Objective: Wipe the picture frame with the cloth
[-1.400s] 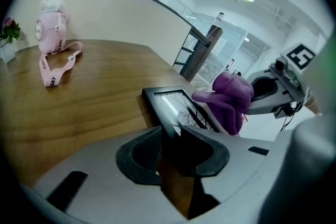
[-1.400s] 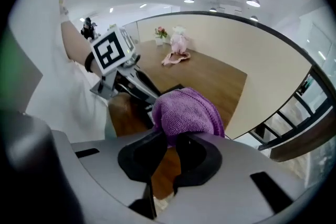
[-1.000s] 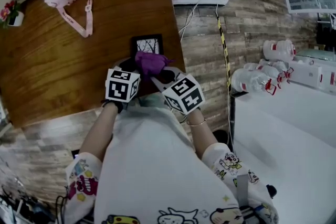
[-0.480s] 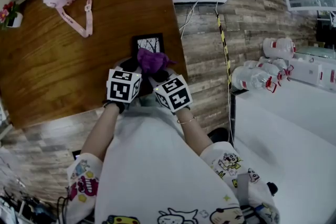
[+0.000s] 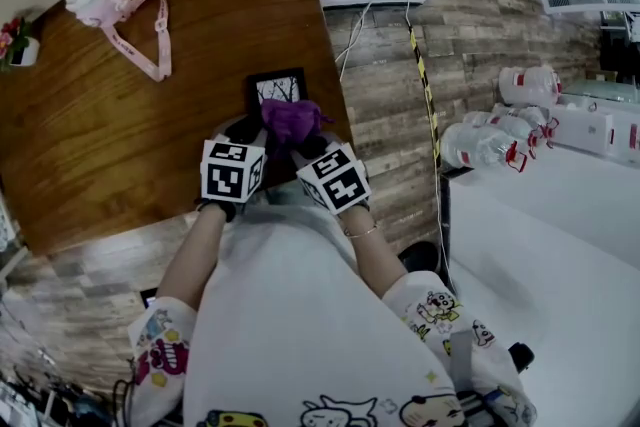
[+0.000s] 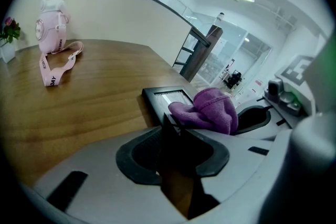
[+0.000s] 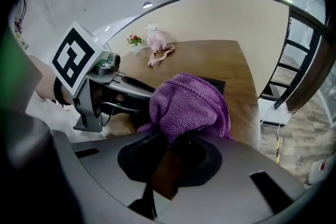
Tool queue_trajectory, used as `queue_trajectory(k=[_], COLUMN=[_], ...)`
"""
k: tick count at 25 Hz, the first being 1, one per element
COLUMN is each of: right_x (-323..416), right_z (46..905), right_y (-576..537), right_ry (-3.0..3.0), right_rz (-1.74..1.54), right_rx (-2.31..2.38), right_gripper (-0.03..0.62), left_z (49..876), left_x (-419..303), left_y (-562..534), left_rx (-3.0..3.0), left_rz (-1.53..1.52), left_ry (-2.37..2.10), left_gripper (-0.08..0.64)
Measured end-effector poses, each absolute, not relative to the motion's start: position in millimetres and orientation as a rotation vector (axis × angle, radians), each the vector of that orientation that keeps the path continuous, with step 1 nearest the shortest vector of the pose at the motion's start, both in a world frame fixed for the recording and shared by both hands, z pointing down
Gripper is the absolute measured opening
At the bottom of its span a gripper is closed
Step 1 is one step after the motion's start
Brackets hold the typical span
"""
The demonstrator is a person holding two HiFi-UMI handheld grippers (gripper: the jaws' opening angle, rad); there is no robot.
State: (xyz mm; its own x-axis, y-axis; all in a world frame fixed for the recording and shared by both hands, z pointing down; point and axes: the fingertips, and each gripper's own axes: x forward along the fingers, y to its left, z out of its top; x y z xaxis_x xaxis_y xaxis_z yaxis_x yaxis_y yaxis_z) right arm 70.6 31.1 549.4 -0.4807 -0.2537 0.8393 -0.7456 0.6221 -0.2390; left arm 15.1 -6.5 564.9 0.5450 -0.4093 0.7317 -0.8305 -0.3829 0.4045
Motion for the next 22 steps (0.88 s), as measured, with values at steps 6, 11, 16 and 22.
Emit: queue_trajectory(k=[6, 11, 16, 22], right_x=[92, 101, 112, 147], right_z=[550, 550, 546, 549], right_y=[28, 28, 30, 28], right_ry=[-1.992, -1.978, -1.949, -1.885], right_rz=[0.756, 0.736, 0.722, 0.728], right_rx=[0.811, 0.812, 0.832, 0.907], right_gripper=[0.044, 0.044, 0.044, 0.044], left_z=[565, 565, 566, 566], left_x=[14, 14, 14, 14], left_y=[-7, -7, -7, -7], left_rx=[1.992, 1.989, 1.988, 1.989], left_rz=[0.682, 0.681, 0.681, 0.683], left_ry=[-0.996, -0.994, -0.993, -0.995], left_gripper=[0.107, 0.107, 0.107, 0.107])
